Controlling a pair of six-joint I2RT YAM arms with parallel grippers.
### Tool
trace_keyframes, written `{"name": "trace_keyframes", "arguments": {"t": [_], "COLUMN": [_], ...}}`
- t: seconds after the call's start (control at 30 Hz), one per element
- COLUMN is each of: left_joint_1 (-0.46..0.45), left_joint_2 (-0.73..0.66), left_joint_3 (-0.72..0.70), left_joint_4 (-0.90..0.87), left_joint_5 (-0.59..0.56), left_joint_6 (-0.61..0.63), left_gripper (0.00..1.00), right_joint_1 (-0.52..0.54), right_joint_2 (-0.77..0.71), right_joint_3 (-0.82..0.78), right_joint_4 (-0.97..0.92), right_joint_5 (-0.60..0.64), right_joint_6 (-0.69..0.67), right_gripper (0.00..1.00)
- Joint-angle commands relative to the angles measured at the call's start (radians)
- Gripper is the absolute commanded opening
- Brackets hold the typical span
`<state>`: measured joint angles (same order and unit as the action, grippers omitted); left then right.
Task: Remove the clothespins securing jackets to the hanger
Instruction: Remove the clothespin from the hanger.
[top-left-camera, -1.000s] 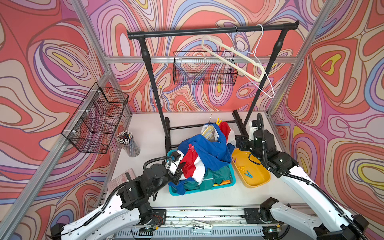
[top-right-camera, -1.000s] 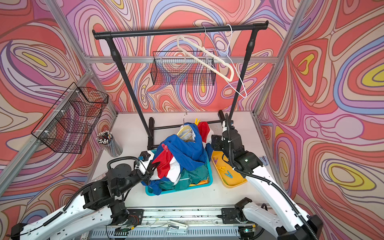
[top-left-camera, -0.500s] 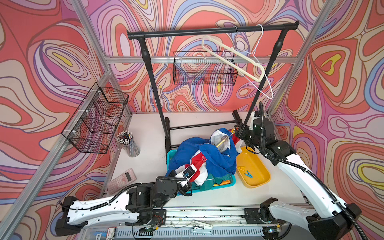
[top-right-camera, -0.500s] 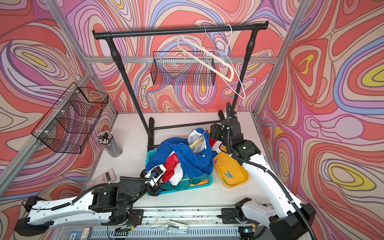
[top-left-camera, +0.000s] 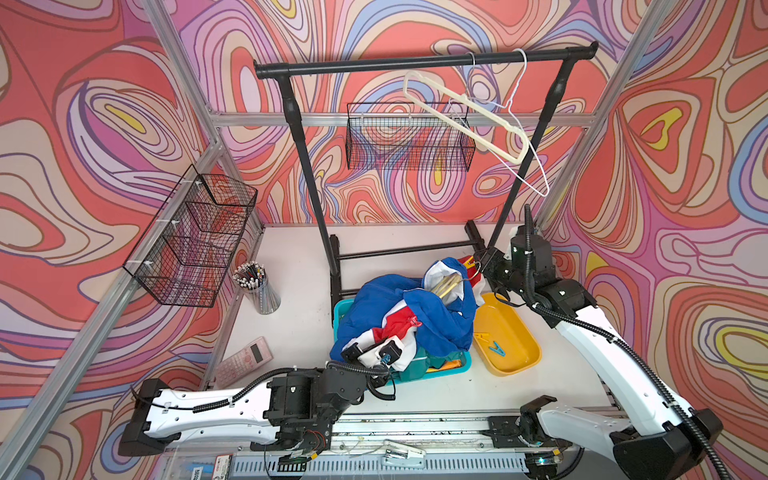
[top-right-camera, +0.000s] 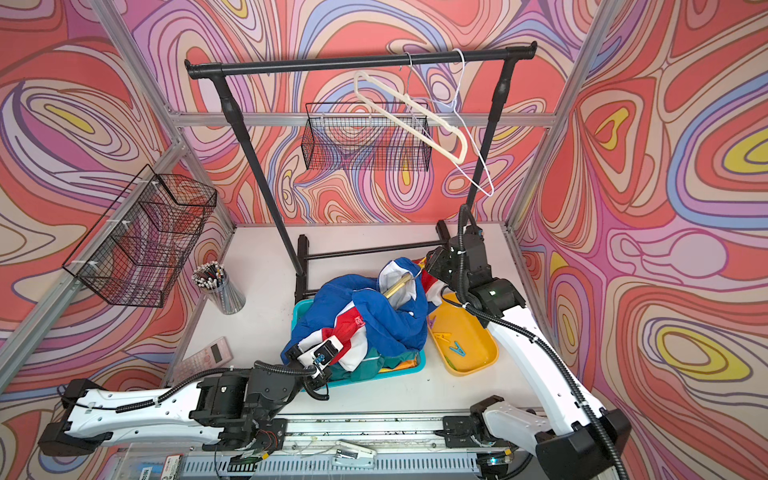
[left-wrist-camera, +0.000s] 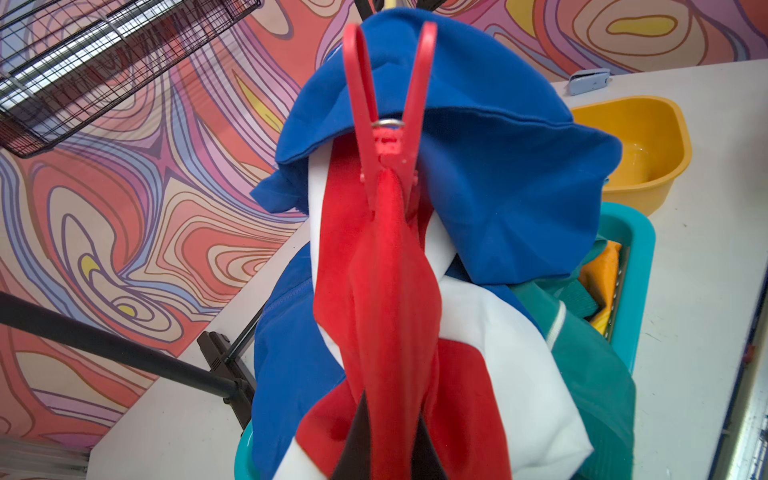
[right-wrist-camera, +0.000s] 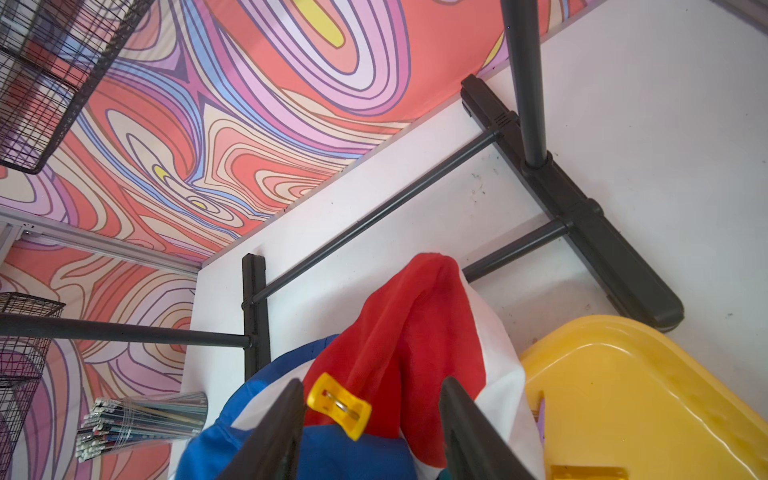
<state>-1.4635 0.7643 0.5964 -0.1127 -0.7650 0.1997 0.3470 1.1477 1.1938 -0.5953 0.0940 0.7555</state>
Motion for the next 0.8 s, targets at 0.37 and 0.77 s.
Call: {"name": "trace_keyframes", "arguments": {"t": [0.37,0.77], "left_joint_1": [-0.082,-0.118], "left_joint_2": [0.085,0.117], "left_joint_3": [0.014,0.004], "left_joint_4": [0.199,0.288], "left_joint_5": [-0.184,-0.256], "left_joint_6": [0.129,0.191], "left_gripper": [0.0,0.0], "right_joint_1": [-0.006,-0.006], "right_joint_2": [-0.021,-0.03], "right_joint_3": [-0.033,-0.061], "right_joint_4": [-0.009,0.005], "right_joint_5": [0.016,0.041], "right_joint_6": [0.14,0.166], "right_gripper": [0.42,0.26]}}
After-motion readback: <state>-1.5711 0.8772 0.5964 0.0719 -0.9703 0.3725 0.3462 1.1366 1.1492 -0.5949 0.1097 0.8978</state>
